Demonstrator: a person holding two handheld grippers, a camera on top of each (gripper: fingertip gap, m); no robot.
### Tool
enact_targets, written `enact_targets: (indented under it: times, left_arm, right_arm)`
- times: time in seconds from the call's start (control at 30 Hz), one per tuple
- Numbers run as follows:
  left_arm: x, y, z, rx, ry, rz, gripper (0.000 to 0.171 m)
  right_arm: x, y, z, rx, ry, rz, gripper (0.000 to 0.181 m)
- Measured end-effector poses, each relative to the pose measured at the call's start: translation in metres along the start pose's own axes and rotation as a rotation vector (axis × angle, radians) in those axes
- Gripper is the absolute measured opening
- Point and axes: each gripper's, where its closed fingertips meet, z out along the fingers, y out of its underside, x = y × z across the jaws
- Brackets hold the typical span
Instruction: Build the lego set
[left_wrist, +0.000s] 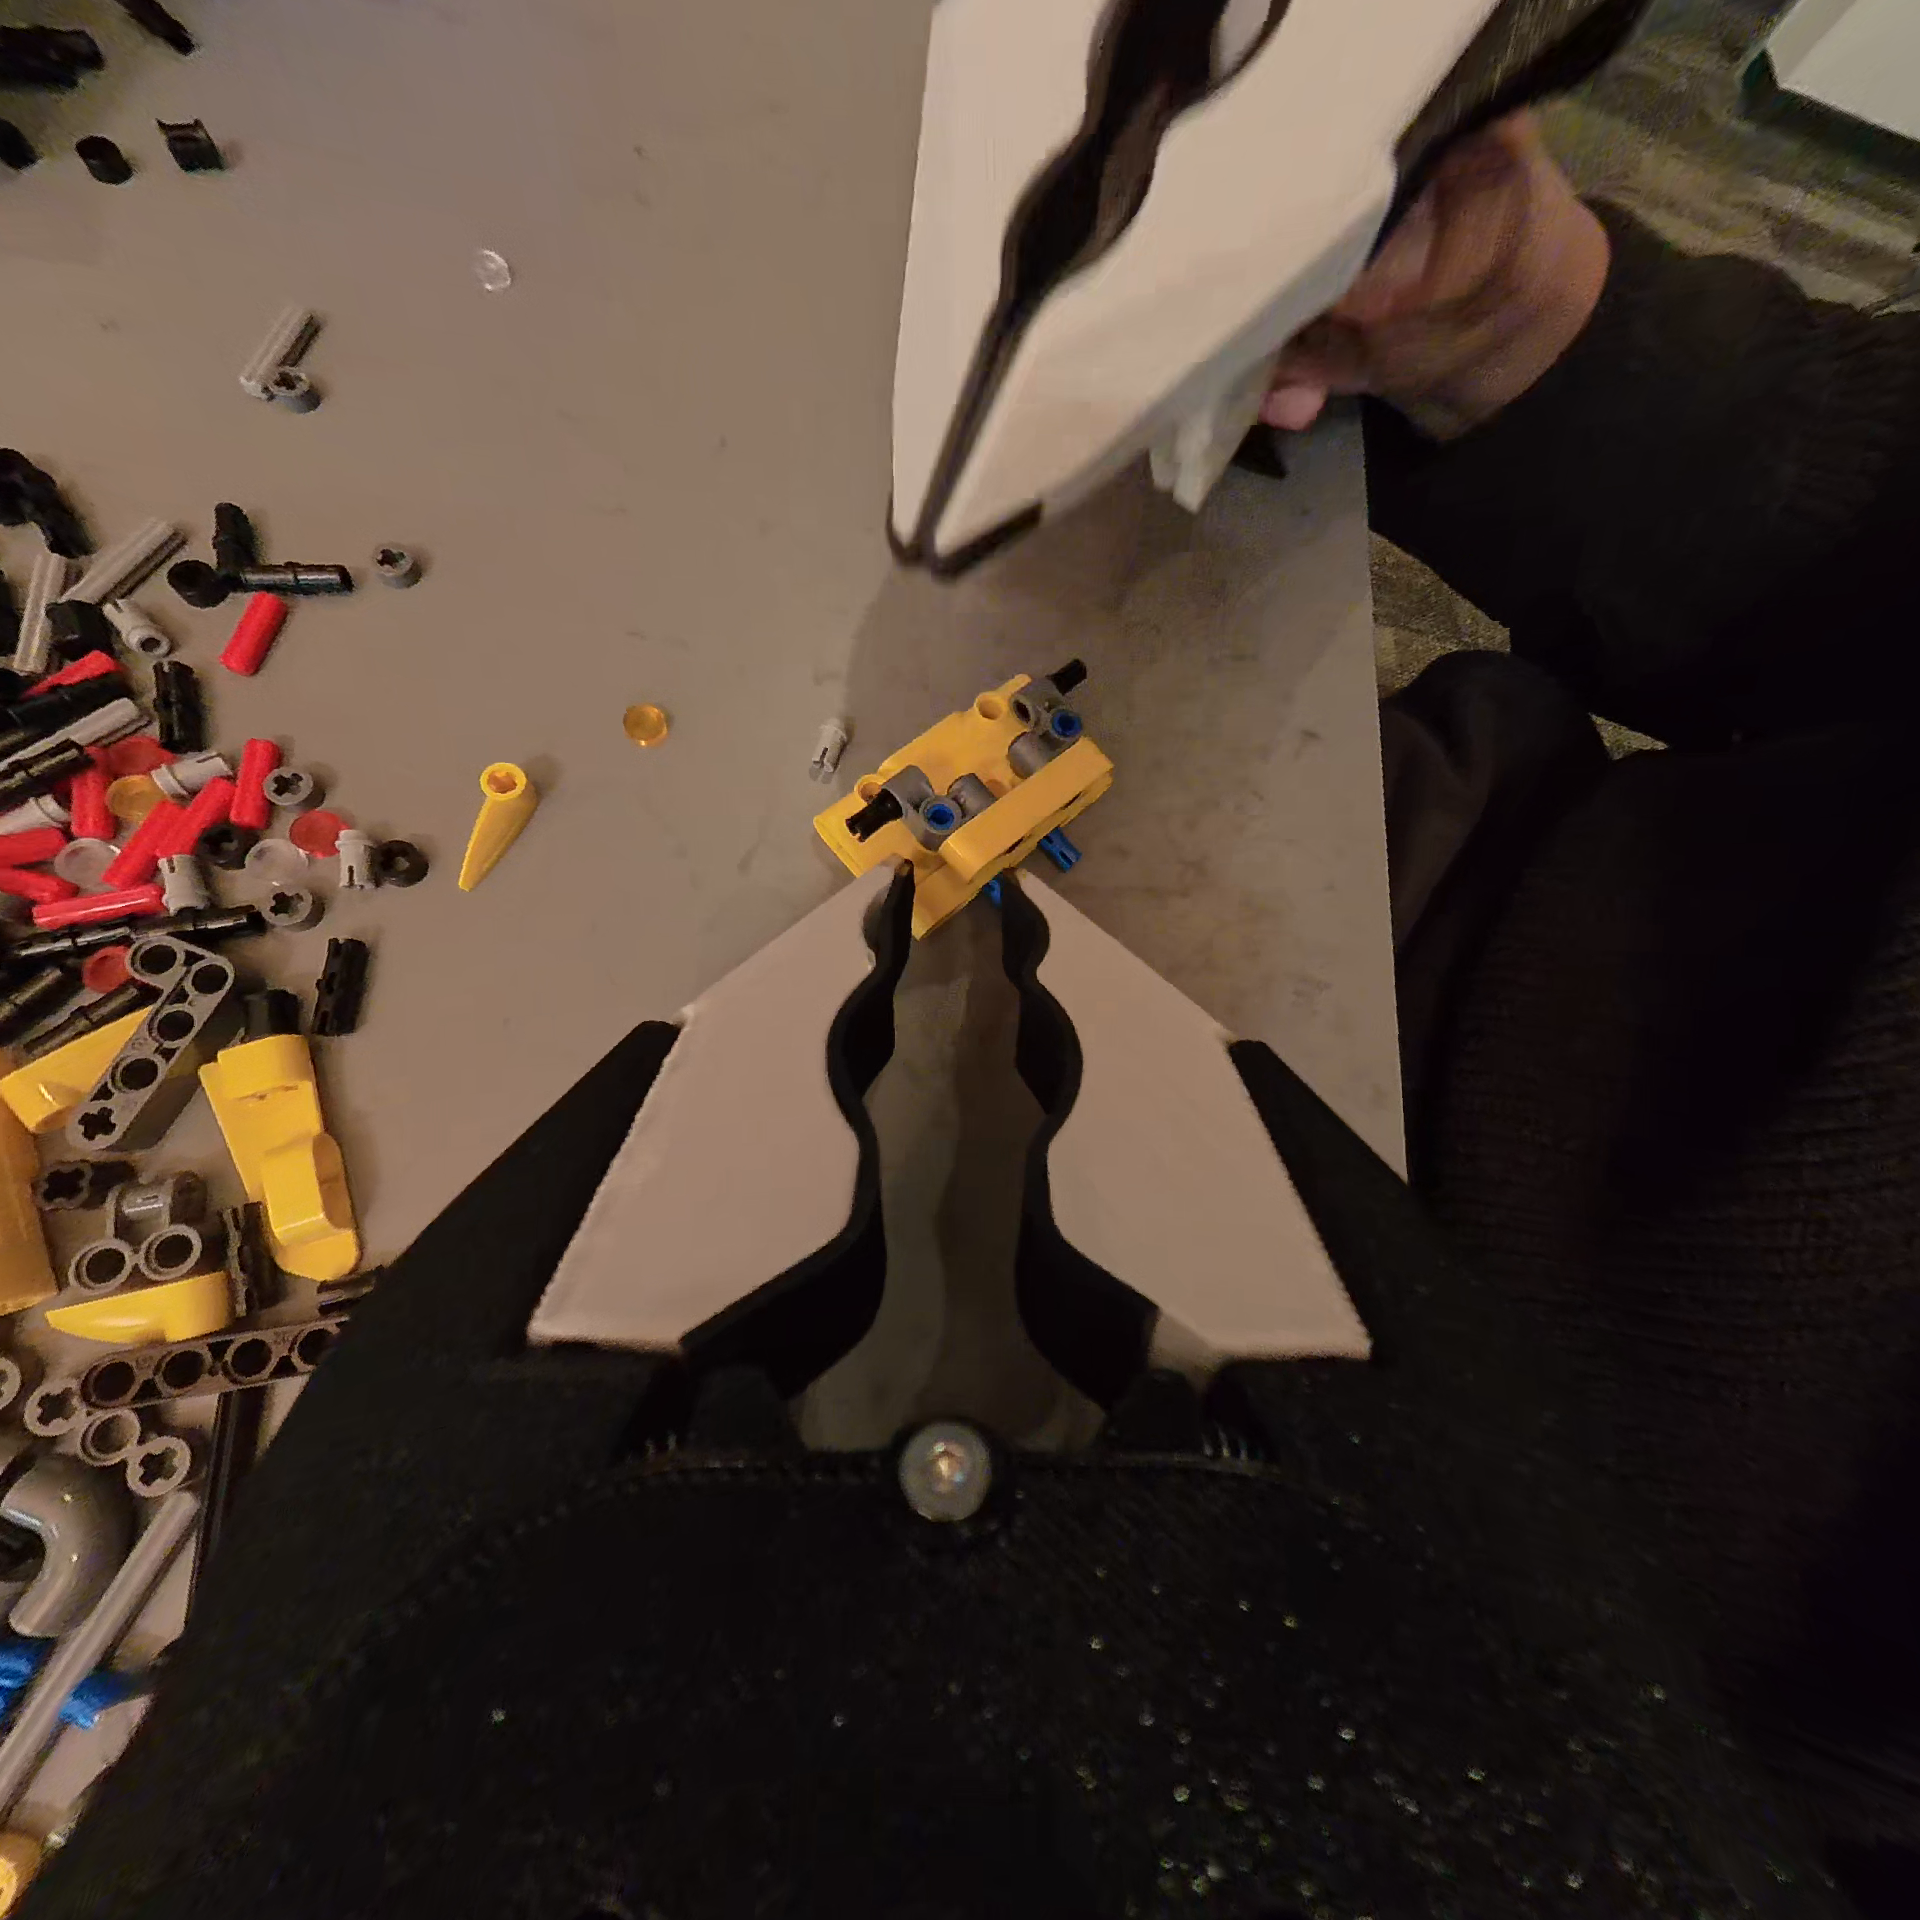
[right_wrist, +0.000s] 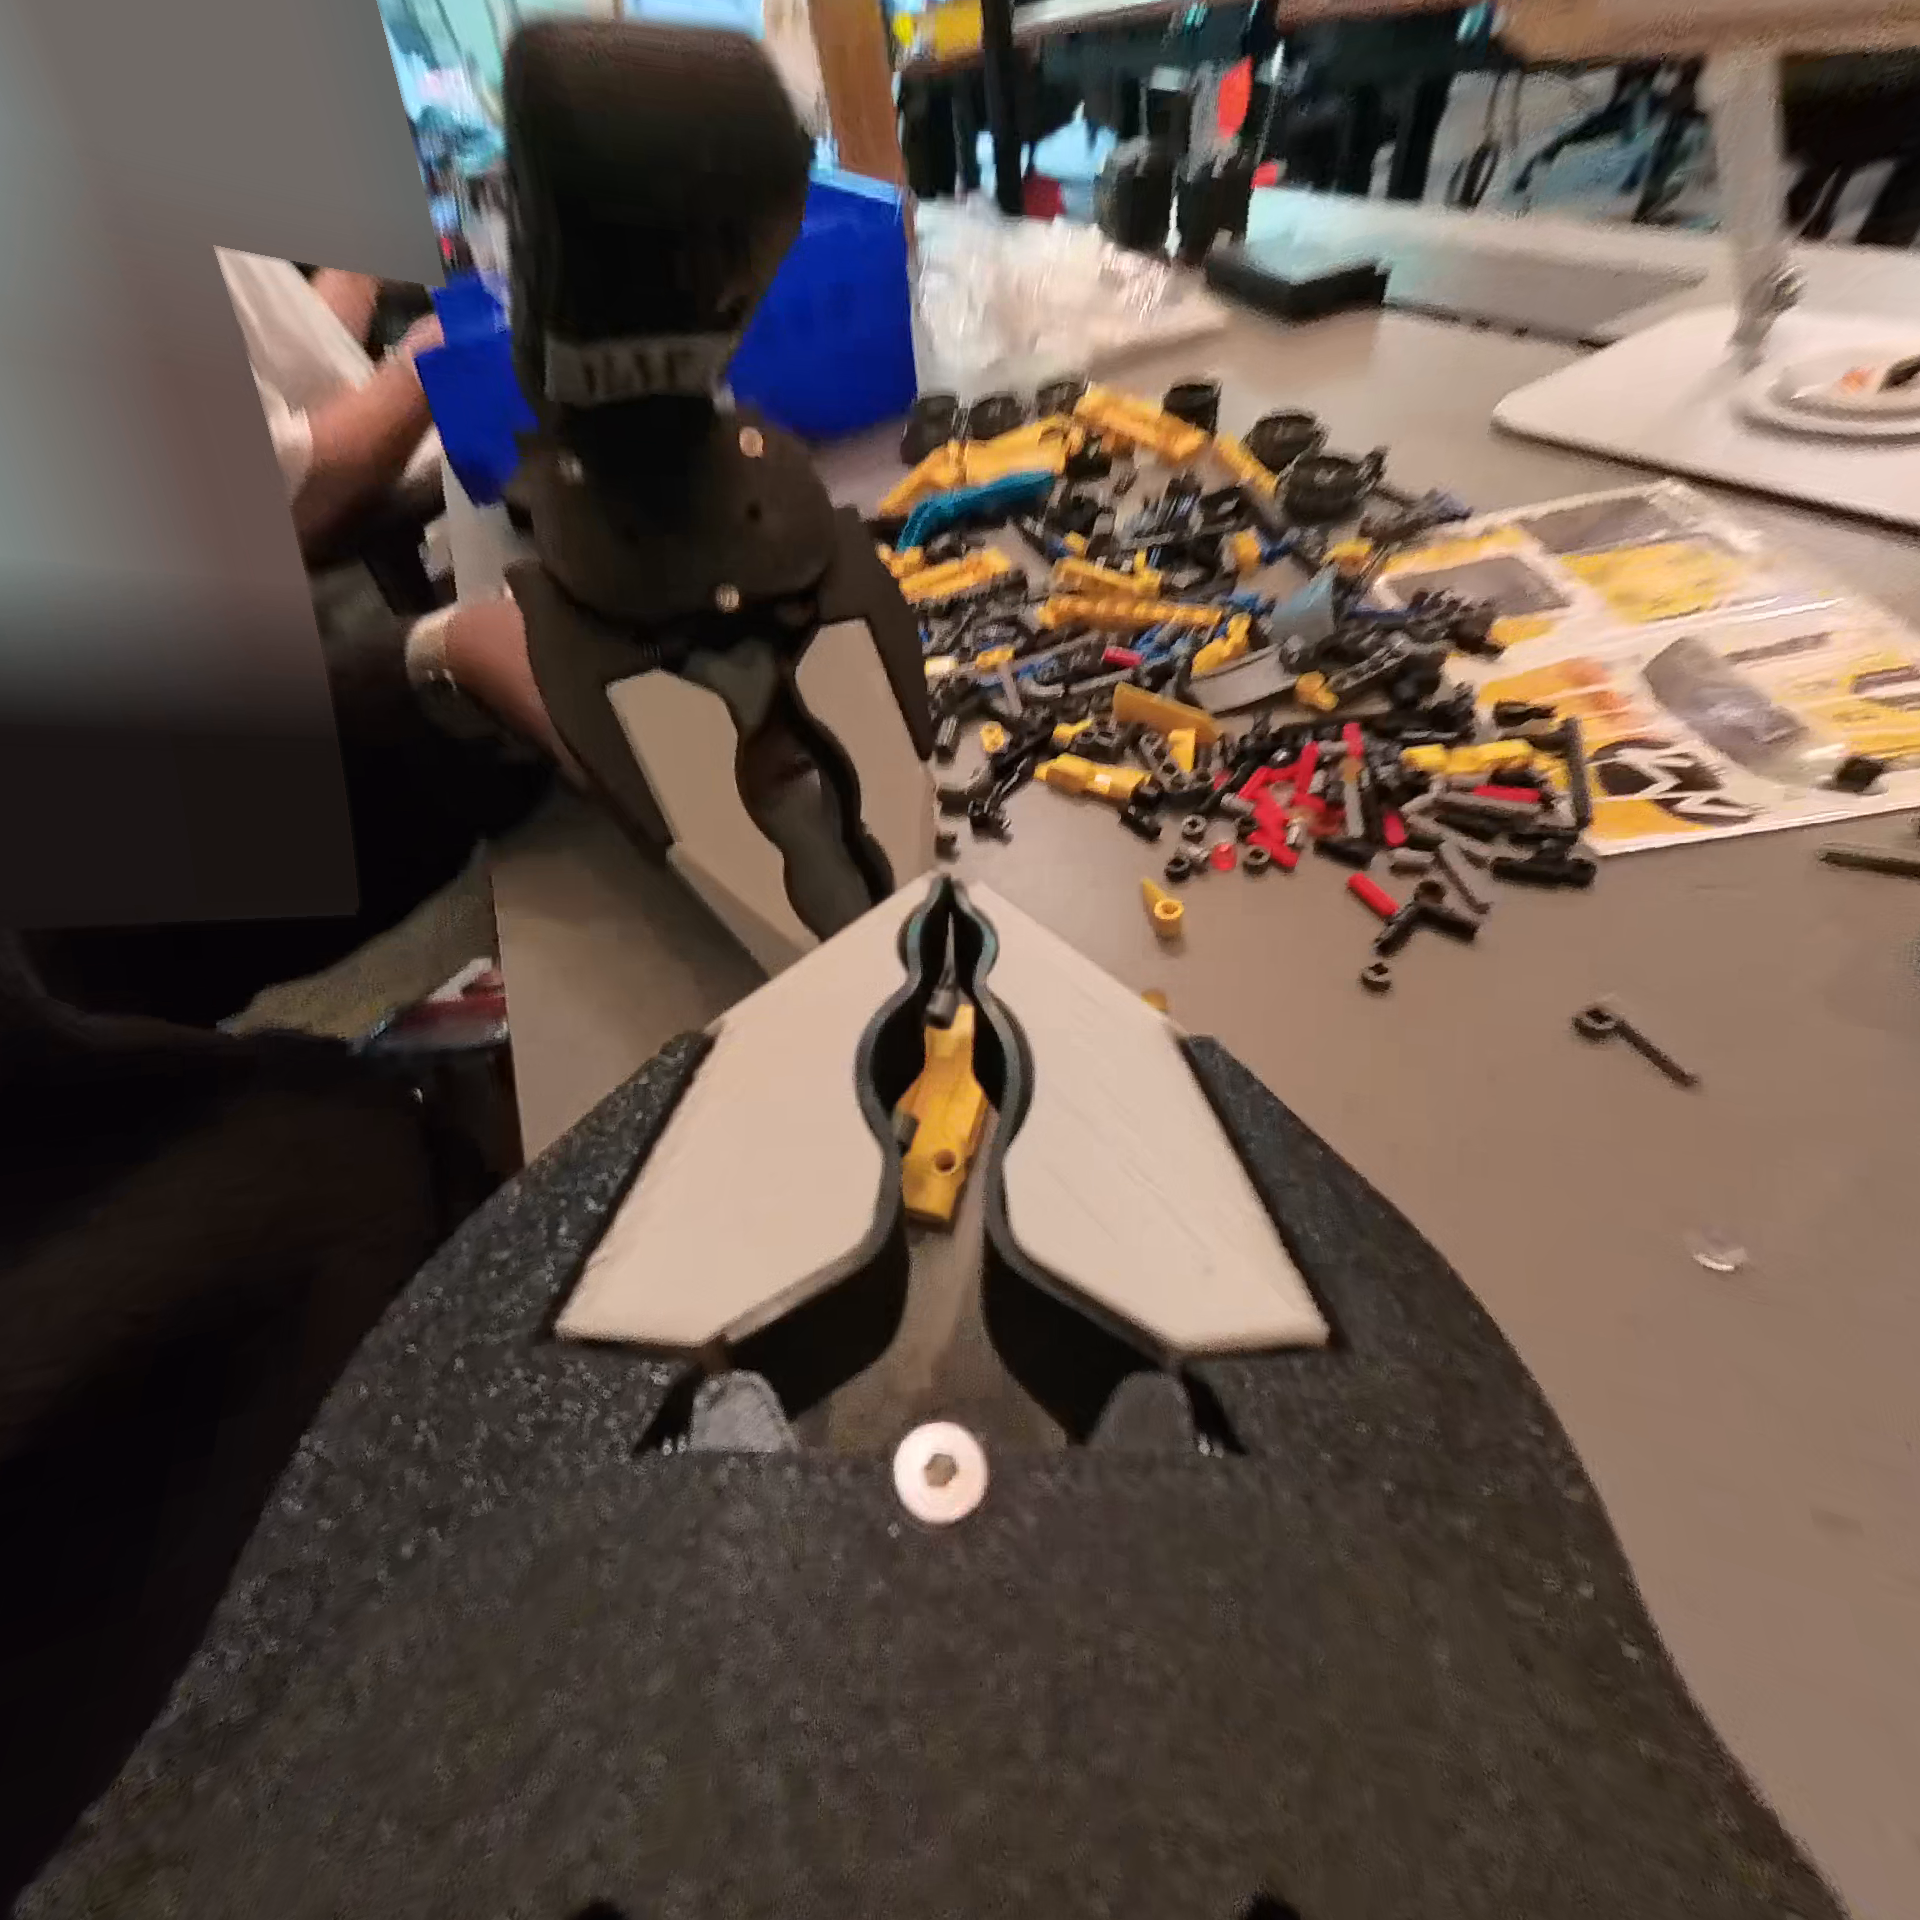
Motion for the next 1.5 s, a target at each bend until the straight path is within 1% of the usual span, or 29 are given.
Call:
enact_targets:
  times: [0.1, 0.23, 0.37, 0.43, 0.63, 0.77, 0.97, 1.5]
  left_arm:
    - [0.0017, -0.0002, -0.0001, 0.002, 0.014, -0.001, 0.019]
    - [0.0050, -0.0001, -0.0002, 0.002, 0.038, 0.003, 0.024]
    - [0.0069, -0.0001, -0.0003, 0.002, 0.055, 0.002, 0.026]
    - [0.0072, -0.0002, -0.0005, 0.002, 0.061, -0.003, 0.027]
    - [0.0069, -0.0007, -0.0007, 0.004, 0.076, -0.023, 0.026]
    - [0.0069, -0.0006, -0.0005, 0.004, 0.077, -0.024, 0.026]
    - [0.0070, -0.0005, -0.0003, 0.002, 0.087, -0.036, 0.026]
    - [0.0072, -0.0004, -0.0001, 0.001, 0.091, -0.035, 0.026]
  right_arm:
    - [0.0038, -0.0083, -0.0076, 0.067, 0.024, 0.003, 0.000]
    - [0.0038, -0.0051, -0.0034, 0.037, 0.066, -0.054, 0.000]
    - [0.0013, -0.0006, 0.0007, 0.000, 0.086, -0.104, 0.000]
    - [0.0006, -0.0008, 0.0004, 0.003, 0.080, -0.102, 0.000]
    - [-0.0008, -0.0075, -0.0059, 0.057, 0.013, -0.033, 0.012]
    - [-0.0011, -0.0063, -0.0049, 0.048, 0.015, -0.038, 0.015]
    - [-0.0021, -0.0028, -0.0017, 0.020, 0.013, -0.045, 0.015]
    - [-0.0022, -0.0033, -0.0020, 0.025, 0.016, -0.050, 0.015]
